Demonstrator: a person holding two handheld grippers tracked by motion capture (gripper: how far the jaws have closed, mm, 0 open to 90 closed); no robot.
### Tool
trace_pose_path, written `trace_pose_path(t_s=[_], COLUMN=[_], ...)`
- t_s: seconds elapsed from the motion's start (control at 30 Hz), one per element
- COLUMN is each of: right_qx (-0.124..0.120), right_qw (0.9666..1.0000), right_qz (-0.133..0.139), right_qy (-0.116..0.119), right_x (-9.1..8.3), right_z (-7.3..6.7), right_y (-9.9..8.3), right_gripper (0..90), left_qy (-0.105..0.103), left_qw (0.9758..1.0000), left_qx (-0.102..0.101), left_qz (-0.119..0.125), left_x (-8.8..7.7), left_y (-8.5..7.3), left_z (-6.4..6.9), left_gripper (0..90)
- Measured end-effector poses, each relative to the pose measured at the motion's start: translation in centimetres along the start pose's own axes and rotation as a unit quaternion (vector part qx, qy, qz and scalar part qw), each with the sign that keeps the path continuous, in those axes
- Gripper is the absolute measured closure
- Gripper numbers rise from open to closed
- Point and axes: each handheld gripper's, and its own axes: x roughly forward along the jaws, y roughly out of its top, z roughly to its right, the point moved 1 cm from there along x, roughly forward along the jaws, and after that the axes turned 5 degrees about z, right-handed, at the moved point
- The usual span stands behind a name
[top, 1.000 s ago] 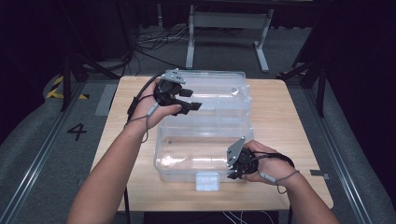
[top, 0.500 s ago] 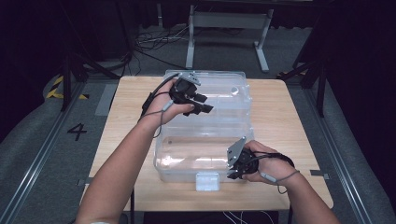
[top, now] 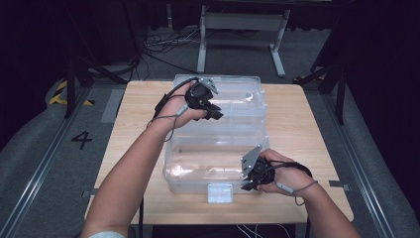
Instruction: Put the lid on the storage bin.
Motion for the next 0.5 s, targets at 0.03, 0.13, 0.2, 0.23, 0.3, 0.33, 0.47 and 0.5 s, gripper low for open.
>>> trace_pose_path(t_s=[0.03,0.13,0.2,0.23,0.3,0.33,0.47,0.5], right_qx=[0.002,0.003,0.004,0.003,0.003,0.003,0.004,0.004], right_qw=[1.0,1.0,1.0,1.0,1.0,1.0,1.0,1.0], right_qz=[-0.001,0.003,0.003,0.003,0.003,0.003,0.002,0.002], right_qy=[-0.001,-0.002,-0.002,-0.002,-0.002,-0.002,-0.002,-0.002], right_x=[-0.01,0.01,0.01,0.0,0.01,0.01,0.02,0.02], right_z=[-0.01,0.0,-0.02,-0.02,-0.01,0.0,-0.01,-0.01], right_y=[-0.01,-0.07,-0.07,-0.08,-0.09,-0.1,-0.08,-0.08], right_gripper=[82.4,82.3,82.2,82.3,82.3,82.3,82.3,82.3], left_qy=[-0.002,-0.002,-0.006,-0.006,-0.005,-0.006,-0.007,-0.007], left_qw=[1.0,0.9999,0.9998,0.9998,0.9998,0.9998,0.9998,0.9998], left_qx=[-0.003,-0.014,-0.019,-0.018,-0.017,-0.017,-0.017,-0.017], left_qz=[0.0,0.003,0.003,0.003,0.001,0.0,0.0,0.0], left_x=[0.0,-0.04,-0.07,-0.08,-0.08,-0.08,-0.09,-0.09], left_y=[0.0,-0.08,-0.15,-0.16,-0.13,-0.11,-0.12,-0.12], left_z=[-0.01,-0.3,-0.42,-0.4,-0.35,-0.36,-0.38,-0.35], left_gripper=[75.8,80.6,81.9,82.1,82.3,82.4,82.8,82.8])
